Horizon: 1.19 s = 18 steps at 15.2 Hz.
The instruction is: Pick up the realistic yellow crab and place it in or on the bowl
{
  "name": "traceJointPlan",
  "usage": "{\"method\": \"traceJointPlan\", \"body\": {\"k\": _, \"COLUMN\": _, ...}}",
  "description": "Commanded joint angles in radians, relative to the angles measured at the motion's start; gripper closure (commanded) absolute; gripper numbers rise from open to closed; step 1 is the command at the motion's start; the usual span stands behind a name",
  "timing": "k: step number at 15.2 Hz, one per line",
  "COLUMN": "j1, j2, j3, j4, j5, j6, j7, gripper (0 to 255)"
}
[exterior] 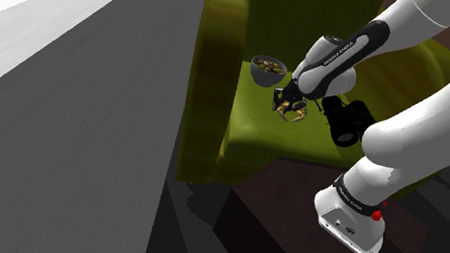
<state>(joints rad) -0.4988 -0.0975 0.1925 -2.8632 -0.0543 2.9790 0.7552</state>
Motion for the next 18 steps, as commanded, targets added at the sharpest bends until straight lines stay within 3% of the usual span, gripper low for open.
{"method": "traceJointPlan", "body": {"k": 1, "j1": 0.000, "j2": 0.000, "j3": 0.000, "j4": 0.000, "j5": 0.000, "j6": 0.000, "j7": 0.000, "gripper": 255}}
{"method": "traceJointPlan", "body": {"k": 7, "j1": 0.000, "j2": 0.000, "j3": 0.000, "j4": 0.000, "j5": 0.000, "j6": 0.000, "j7": 0.000, "gripper": 255}}
{"method": "traceJointPlan", "body": {"k": 11, "j1": 0.031, "j2": -0.078, "j3": -0.018, "j4": 0.001, "j5": 0.056, "j6": -0.078, "j7": -0.041, "gripper": 255}}
{"method": "traceJointPlan", "body": {"k": 18, "j1": 0.058, "j2": -0.201, "j3": -0.038, "j4": 0.016, "j5": 0.093, "j6": -0.216, "j7": -0.071, "gripper": 255}}
